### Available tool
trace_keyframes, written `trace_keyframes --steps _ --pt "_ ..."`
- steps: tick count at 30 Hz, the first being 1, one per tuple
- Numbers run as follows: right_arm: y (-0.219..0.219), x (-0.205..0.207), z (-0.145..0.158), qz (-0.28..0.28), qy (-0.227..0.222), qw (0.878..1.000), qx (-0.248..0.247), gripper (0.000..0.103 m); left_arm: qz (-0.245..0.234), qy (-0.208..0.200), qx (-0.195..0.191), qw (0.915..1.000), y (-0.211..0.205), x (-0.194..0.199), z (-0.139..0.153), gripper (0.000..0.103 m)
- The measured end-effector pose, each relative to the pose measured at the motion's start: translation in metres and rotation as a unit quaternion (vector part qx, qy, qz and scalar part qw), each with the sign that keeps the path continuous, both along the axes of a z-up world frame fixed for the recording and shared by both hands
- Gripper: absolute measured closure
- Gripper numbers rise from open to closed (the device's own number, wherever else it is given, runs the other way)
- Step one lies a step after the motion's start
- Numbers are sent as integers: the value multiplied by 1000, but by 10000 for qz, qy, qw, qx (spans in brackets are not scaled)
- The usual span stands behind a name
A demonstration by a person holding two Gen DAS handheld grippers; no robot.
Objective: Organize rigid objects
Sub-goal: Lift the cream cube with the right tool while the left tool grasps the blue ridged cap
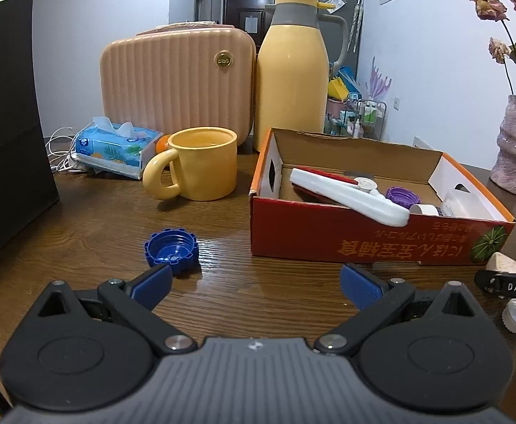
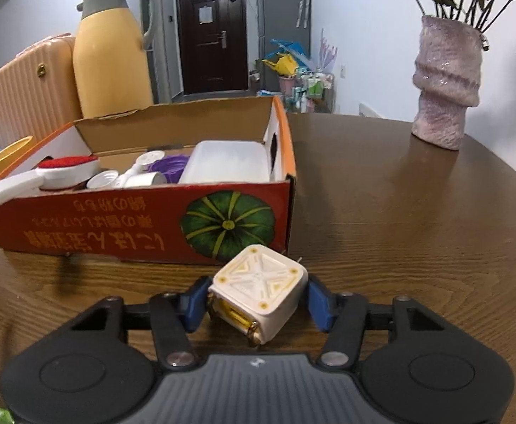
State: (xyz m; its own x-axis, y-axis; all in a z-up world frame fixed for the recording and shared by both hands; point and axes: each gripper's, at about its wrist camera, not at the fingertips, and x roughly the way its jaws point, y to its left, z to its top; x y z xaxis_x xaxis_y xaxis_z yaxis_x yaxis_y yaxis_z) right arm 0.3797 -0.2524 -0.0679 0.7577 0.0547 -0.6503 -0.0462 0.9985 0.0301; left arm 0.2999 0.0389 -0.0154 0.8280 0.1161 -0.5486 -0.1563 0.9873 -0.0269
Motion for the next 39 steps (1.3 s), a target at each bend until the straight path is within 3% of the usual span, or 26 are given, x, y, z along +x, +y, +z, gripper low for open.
trace_keyframes --steps 26,39 --pt "-11 -38 19 -268 -809 9960 259 47 497 537 104 9973 76 38 -25 0" --pt "-13 -44 20 -385 -939 9946 228 47 414 692 92 9967 95 67 -38 0"
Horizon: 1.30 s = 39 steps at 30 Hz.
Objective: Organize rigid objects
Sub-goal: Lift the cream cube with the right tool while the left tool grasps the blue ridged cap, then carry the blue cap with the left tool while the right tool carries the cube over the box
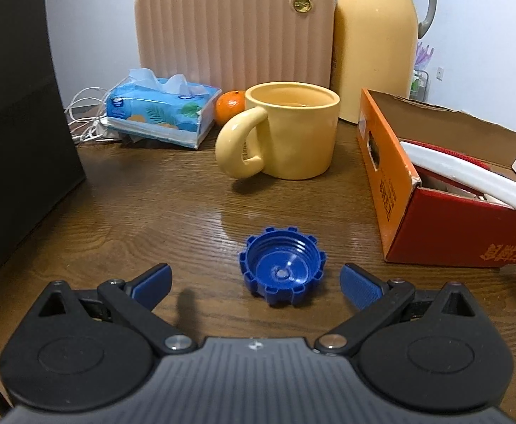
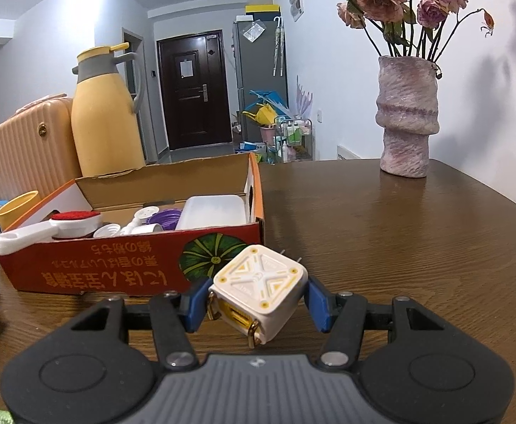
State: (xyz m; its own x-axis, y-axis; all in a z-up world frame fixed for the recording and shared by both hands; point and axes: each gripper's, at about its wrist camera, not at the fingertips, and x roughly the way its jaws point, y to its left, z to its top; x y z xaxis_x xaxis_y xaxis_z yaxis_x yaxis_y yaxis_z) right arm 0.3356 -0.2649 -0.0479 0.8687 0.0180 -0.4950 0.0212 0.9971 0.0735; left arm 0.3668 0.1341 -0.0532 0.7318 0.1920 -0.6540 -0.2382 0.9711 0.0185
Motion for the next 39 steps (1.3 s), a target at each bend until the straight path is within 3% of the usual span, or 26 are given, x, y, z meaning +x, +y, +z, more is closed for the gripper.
trace_keyframes --steps 8,13,17,22,31,39 --pt "1 0 -1 -56 -15 10000 -34 47 -201 43 -34 9998 -2 12 -6 3" --pt "1 0 -1 -58 -21 10000 -55 47 -324 84 -73 9994 -3 16 -8 24" --pt "1 0 -1 -58 -24 10000 -50 47 -434 28 -147 9989 -3 14 -8 48" --pt "1 0 -1 -50 -46 10000 -38 47 -596 -63 -59 9982 -7 11 -7 48" --pt "3 -5 3 -28 -154 9999 22 47 -443 -412 43 9982 -11 0 3 48" --pt "8 -10 6 24 -264 9996 86 47 -445 -777 -140 9959 -18 -16 18 48"
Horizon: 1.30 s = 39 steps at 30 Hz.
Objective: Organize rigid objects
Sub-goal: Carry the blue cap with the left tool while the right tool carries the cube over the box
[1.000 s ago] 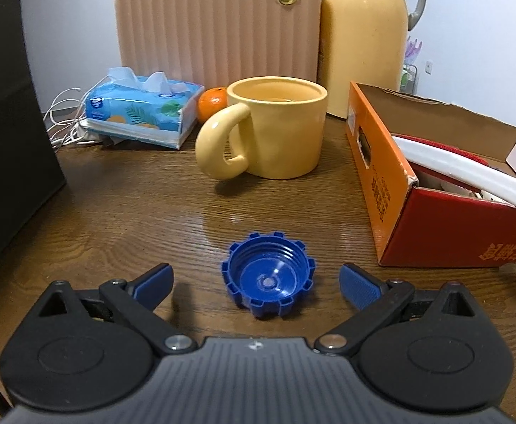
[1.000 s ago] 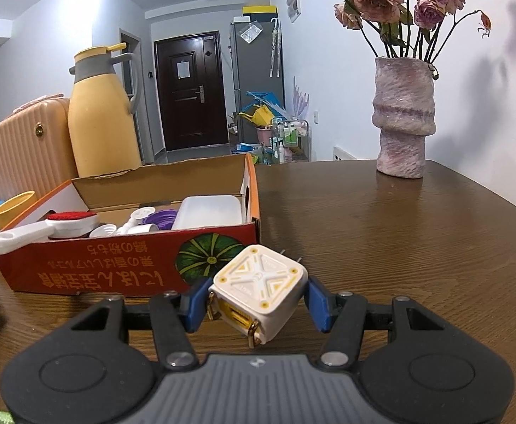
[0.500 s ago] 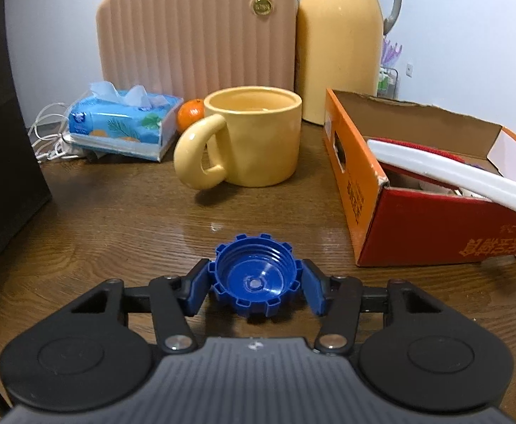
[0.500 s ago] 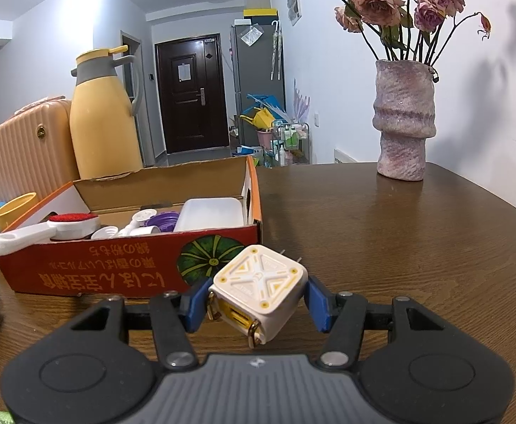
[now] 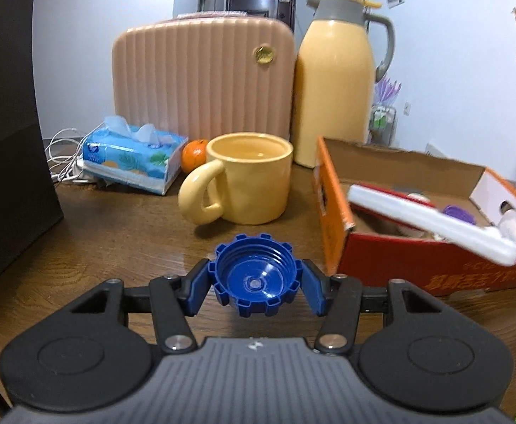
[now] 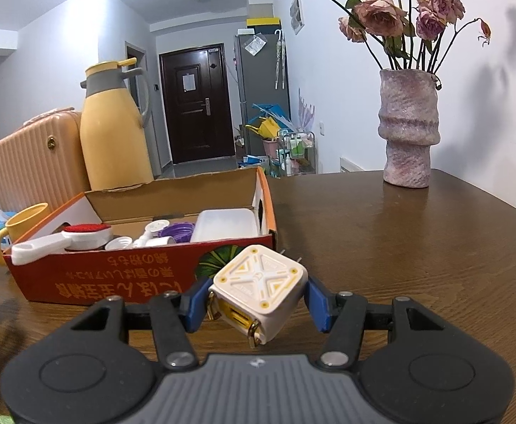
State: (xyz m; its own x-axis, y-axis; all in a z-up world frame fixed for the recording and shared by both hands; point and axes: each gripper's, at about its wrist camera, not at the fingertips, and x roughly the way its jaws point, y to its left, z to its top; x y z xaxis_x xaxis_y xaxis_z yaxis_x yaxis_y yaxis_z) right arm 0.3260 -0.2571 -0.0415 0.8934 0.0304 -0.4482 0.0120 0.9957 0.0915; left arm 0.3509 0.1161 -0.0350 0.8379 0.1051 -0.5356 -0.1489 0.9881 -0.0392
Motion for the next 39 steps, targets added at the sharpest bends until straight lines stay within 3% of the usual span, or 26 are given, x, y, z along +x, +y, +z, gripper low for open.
trace_keyframes --steps 16,24,39 --pt "26 -11 8 394 -241 9989 59 47 -634 -498 -289 9963 -53 -29 26 48" --pt "39 -11 13 626 -352 9974 0 47 -920 -534 -393 9935 -80 -33 32 48" --pt "53 8 29 814 -506 9954 -84 47 -972 -584 -431 9926 -107 -17 45 48"
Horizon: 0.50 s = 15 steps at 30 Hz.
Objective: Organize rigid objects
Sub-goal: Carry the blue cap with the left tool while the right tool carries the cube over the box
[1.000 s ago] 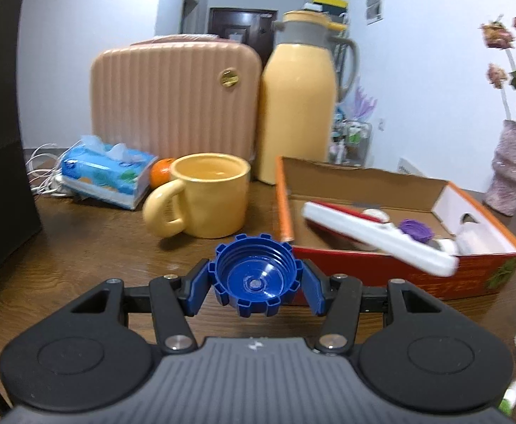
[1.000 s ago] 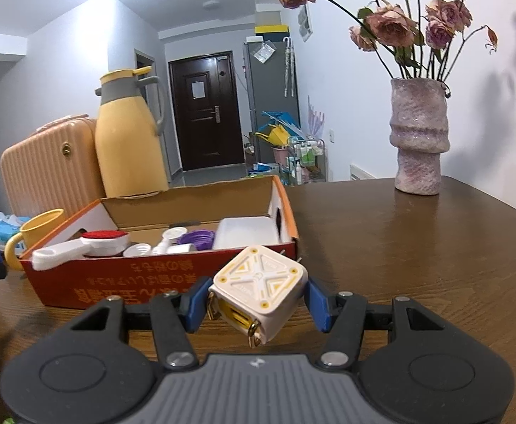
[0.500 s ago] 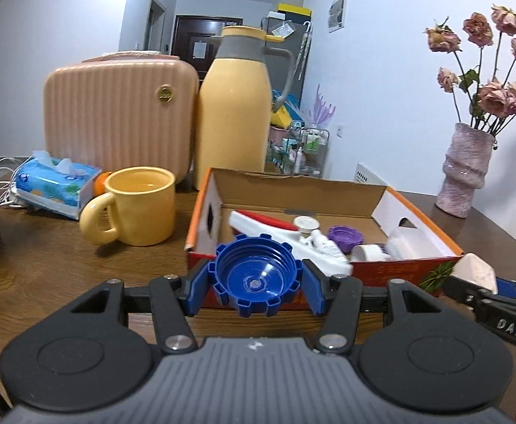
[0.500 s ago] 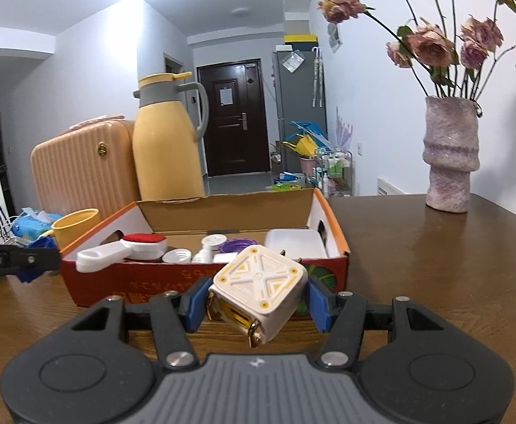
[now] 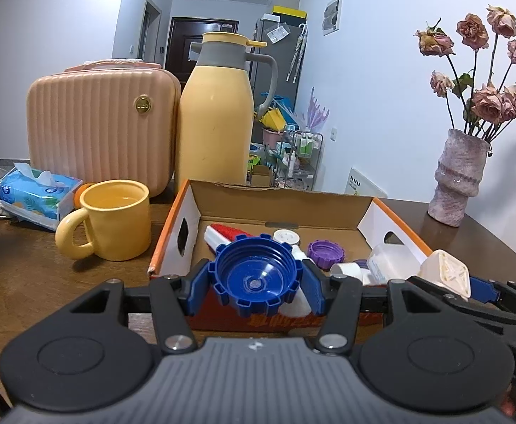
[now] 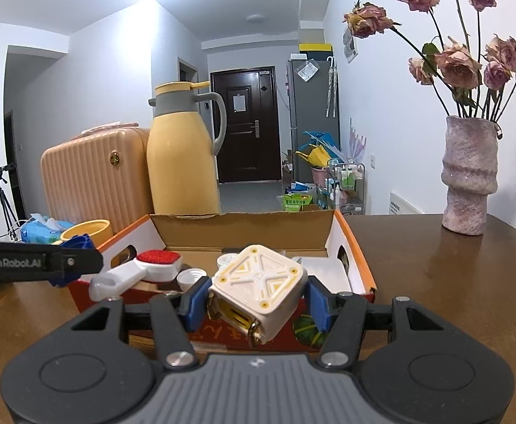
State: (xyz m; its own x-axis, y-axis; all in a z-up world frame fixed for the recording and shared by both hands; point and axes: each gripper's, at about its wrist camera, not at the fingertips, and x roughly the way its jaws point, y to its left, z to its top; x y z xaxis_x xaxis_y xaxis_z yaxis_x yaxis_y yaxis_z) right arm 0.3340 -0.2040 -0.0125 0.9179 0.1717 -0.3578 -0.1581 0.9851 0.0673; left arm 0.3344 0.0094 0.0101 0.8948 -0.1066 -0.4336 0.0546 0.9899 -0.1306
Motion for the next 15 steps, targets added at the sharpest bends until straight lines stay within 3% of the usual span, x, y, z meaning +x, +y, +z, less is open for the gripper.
trace_keyframes --steps 15 --pt "5 32 6 -39 -111 9999 98 47 133 -62 -91 9999 -17 36 8 48"
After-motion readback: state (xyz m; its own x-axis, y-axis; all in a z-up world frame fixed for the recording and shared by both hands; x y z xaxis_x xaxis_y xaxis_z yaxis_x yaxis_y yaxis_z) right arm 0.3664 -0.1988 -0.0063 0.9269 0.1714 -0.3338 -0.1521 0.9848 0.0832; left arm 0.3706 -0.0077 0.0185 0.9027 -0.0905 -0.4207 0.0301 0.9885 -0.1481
